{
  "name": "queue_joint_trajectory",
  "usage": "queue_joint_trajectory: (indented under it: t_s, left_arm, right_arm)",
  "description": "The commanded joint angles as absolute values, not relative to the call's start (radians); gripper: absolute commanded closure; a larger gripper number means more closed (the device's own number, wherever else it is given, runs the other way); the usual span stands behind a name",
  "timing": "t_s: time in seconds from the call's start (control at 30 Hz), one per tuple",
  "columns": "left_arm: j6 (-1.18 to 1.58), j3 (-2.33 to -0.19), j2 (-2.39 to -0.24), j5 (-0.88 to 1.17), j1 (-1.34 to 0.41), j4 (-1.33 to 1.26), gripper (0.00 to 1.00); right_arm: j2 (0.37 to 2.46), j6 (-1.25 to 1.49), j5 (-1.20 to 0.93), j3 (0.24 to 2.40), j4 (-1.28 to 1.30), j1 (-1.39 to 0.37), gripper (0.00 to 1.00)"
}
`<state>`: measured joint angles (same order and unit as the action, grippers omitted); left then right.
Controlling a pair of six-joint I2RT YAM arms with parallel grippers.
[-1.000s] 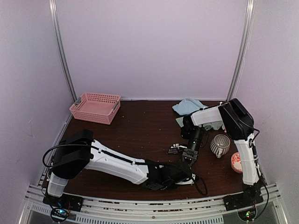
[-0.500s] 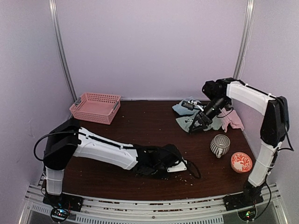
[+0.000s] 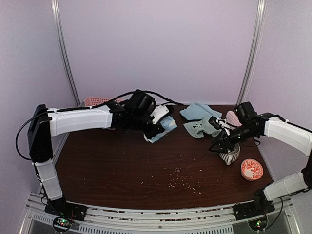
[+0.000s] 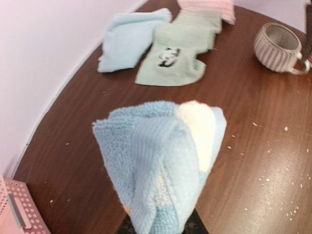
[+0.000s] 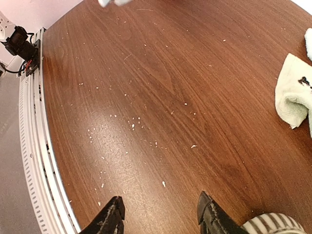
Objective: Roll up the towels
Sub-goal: Place the towel in the bin.
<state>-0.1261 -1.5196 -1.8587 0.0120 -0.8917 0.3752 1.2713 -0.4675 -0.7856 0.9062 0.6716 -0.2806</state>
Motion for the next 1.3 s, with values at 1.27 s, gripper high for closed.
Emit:
queue_joint_trajectory:
  t_s: [1.27]
  left_arm:
    - [0.159, -2.229, -2.457, 0.125, -0.186, 0.758, 0.94]
  right_arm:
    - [1.379, -0.547, -0.779, 0.901, 0.608, -0.276, 0.52]
